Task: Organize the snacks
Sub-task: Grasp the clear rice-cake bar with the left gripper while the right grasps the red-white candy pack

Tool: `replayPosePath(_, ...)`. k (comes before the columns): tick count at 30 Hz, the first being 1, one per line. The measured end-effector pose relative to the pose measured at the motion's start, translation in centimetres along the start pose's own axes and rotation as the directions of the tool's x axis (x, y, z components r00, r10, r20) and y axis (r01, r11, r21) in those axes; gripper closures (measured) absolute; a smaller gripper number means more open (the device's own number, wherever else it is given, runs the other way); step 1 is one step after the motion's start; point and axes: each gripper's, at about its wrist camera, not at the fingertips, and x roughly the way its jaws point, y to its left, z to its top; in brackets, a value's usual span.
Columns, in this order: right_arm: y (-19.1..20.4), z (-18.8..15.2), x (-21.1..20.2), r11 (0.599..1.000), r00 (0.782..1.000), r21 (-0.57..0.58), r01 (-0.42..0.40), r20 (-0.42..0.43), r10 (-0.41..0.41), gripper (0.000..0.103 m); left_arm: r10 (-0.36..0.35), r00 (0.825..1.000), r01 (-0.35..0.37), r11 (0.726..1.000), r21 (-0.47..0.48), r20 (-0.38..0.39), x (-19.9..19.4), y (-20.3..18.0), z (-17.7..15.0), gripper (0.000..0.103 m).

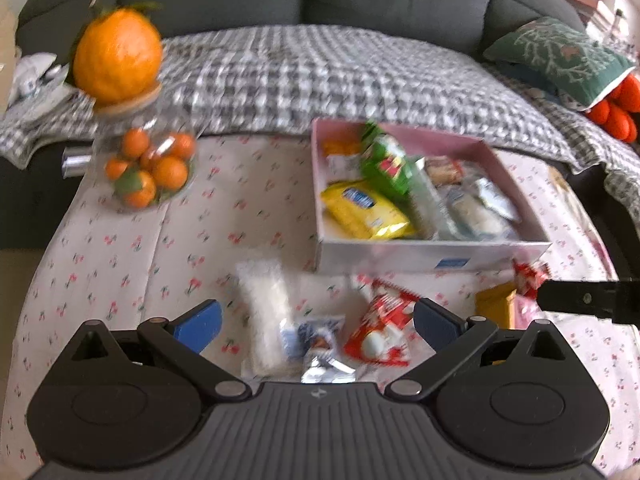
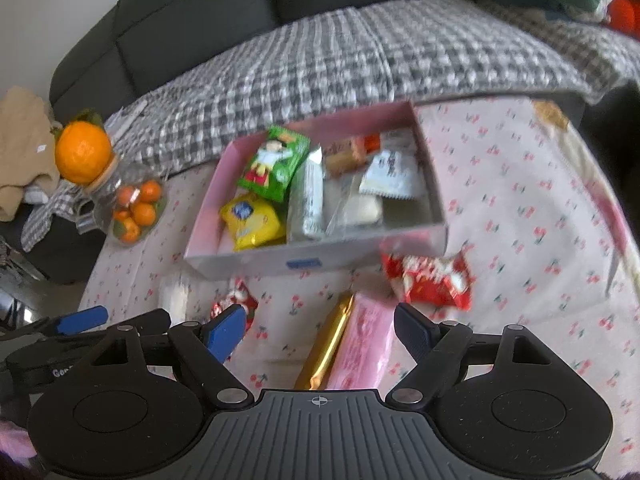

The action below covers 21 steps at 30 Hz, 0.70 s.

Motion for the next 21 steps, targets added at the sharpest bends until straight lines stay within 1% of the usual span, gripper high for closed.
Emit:
replayPosePath(2,0.4,-0.3,1.0,1.0,0.999,0.008,0.012,-0.051,-0.011,0.02,0.015,0.999,-0.015,1.0,-0.021,-0.041,0.6,0.7,-0.2,0.003)
replayPosePath(4,1.0,-0.6,1.5,1.0,0.997,-0.001,0.01,-0.072,-0.01,0.02,0.023,0.997,-0.026,0.999,-0.036,-0.077,1.1,1.3,-0.2,0.007)
replayPosePath(7,2.3,-1.0,2.0,0.999,0.997,-0.037,-0.005,-0.081,0.002,0.02,0.021,0.995,-0.027,0.998,-0.062,-0.097,1.5,2.0,-0.3,0.009)
replayPosePath(10,3.5,-1.2,2.7,0.998,0.996,-0.07,-0.008,-0.089,0.002,0.02,0.01,0.994,-0.022,0.995,-0.101,-0.112,2.2,2.6,-0.1,0.013)
replayPosePath(13,4.3,-1.2,3.6,0.997,0.994,-0.083,-0.007,-0.106,-0.002,0.02,0.018,0.994,-0.032,0.991,-0.133,-0.105,2.6,3.1,0.0,0.02)
replayPosePath(18,4.8,-0.9,4.6,0.997,0.994,-0.075,0.003,-0.107,-0.011,0.02,0.034,0.994,-0.049,0.987,-0.153,-0.101,3.4,3.3,0.1,0.034)
replayPosePath(21,4.7,-0.5,5.0,0.999,0.995,-0.05,-0.003,-0.102,-0.003,0.02,0.03,0.994,-0.048,0.986,-0.16,-0.108,4.2,3.2,0.2,0.045)
